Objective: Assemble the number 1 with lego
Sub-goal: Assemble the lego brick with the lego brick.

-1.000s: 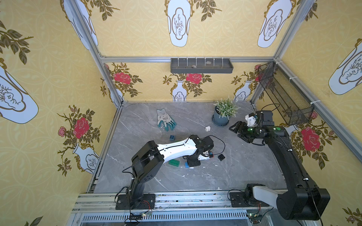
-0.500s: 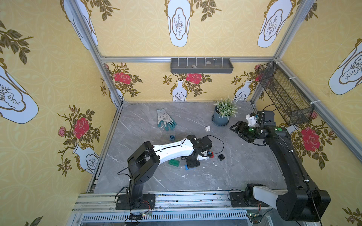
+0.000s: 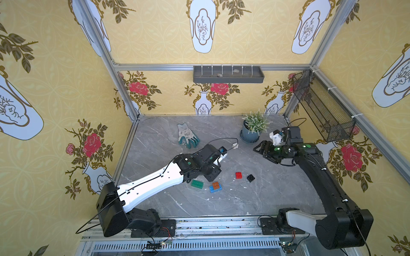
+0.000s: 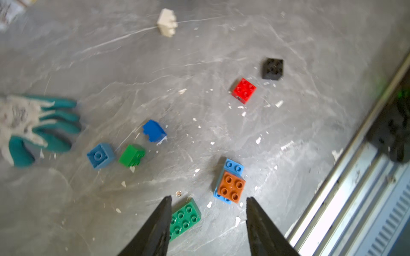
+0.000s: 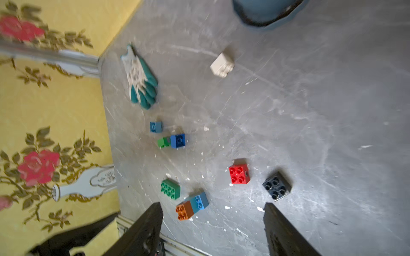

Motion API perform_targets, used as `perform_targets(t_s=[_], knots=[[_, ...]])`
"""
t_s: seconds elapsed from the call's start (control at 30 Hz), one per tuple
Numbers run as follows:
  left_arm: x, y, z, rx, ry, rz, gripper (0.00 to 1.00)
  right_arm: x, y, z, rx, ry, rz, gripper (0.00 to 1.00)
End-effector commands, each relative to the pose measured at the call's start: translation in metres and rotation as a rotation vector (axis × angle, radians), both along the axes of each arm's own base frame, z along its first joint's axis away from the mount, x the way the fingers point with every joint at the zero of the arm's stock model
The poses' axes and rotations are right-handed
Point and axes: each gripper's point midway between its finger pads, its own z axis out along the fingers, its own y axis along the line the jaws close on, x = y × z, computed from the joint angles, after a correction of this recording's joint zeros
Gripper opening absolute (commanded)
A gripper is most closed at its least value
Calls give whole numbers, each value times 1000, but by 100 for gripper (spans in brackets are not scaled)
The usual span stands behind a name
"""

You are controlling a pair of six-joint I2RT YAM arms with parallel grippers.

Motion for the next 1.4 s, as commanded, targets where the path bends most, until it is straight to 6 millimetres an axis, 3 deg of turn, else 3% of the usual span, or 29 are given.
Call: perform_targets(t_s=[0.0, 0.2, 0.33, 0.43, 0.6, 0.8, 1.13, 1.37], knots=[[-9, -3, -7, -169, 221, 196, 55, -11, 37, -14, -48, 9, 98, 72], [-28, 15, -26, -283, 347, 374, 52, -56, 111, -51, -141, 65, 292, 70], [-31, 42, -33, -404, 337, 540, 56, -78, 136, -70, -185, 92, 366, 67], [-37, 47, -39, -501, 370, 570, 61, -88, 149, -80, -194, 114, 392, 65], [-49, 30, -53, -577, 507, 550, 58, -107, 164, -102, -220, 161, 440, 60], [-50, 9, -75, -582, 623, 556, 49, -108, 168, -112, -228, 171, 424, 54], [-46, 10, -106, -537, 674, 666, 32, -104, 172, -123, -238, 173, 388, 46], [-45, 16, -117, -513, 673, 718, 27, -104, 175, -128, -237, 181, 390, 43]])
